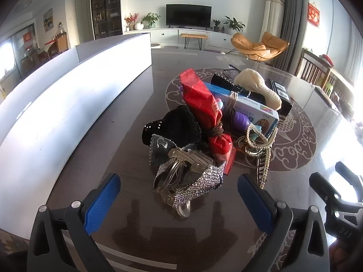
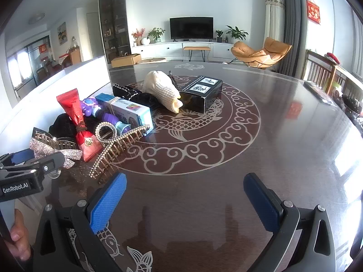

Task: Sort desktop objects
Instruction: 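Move both tools toward the pile of items on the table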

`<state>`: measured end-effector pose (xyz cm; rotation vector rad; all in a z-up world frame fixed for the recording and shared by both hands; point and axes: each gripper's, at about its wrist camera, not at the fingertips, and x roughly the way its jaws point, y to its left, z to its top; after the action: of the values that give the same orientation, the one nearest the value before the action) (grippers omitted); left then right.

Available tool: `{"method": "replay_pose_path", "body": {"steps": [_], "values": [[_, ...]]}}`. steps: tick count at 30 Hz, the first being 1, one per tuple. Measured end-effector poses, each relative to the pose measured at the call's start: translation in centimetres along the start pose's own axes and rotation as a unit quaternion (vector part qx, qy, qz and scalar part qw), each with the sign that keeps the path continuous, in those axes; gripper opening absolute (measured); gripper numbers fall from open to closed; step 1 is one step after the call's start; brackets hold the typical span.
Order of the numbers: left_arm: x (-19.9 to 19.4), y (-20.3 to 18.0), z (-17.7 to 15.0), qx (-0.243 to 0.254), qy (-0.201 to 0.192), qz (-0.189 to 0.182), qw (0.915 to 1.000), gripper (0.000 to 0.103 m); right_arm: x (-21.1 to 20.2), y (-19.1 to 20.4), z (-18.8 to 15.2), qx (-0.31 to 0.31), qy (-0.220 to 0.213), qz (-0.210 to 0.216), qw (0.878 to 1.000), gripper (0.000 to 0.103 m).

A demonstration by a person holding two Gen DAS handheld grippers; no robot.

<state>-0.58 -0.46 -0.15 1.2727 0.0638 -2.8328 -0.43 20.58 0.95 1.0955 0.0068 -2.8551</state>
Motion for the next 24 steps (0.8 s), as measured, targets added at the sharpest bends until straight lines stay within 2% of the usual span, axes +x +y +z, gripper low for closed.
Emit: {"method": "replay_pose_path", "body": {"steps": [18, 24], "values": [[0.4, 0.1, -0.1, 0.003, 0.007, 0.01, 0.9999, 0.103, 0.2, 0.2, -0.1, -0.005, 0.006, -0.003, 1.0, 0.103], [1.3, 2.4, -0.1, -0.043, 0.028, 0.031, 0.9982, 0.103, 0.2, 0.2, -0.1, -0.003, 0.004, -0.002, 1.0, 0.103]]}}
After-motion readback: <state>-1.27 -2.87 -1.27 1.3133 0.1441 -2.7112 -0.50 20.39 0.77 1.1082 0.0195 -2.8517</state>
